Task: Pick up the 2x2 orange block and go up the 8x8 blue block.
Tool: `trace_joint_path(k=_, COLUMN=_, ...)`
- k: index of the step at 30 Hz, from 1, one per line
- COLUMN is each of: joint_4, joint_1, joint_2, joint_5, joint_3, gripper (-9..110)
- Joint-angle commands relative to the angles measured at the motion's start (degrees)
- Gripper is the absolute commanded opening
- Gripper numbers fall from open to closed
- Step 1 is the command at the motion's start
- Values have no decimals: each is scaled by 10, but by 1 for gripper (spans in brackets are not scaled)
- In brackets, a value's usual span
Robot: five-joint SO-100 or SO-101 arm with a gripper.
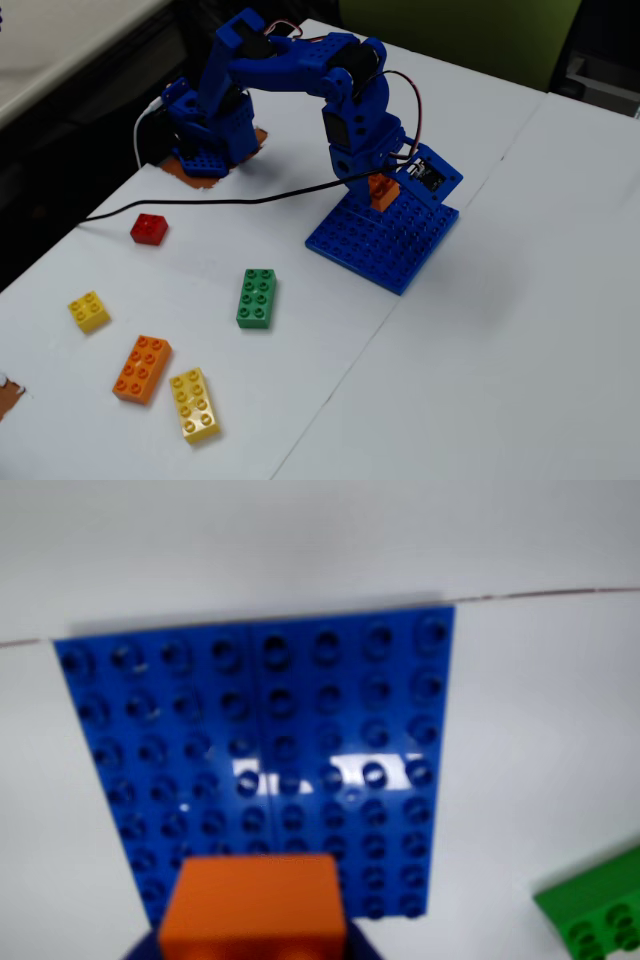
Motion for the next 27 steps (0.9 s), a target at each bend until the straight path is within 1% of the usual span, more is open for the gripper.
trace_joint_path(k=1, joint_4=6, joint_1=-7, joint_2=29, joint_5=3, joint_3=-15, gripper=1)
trace_joint_path(k=27, joint_4=6, joint_1=-13, joint_2=25, joint_5=-11, joint_3=-11, gripper=1)
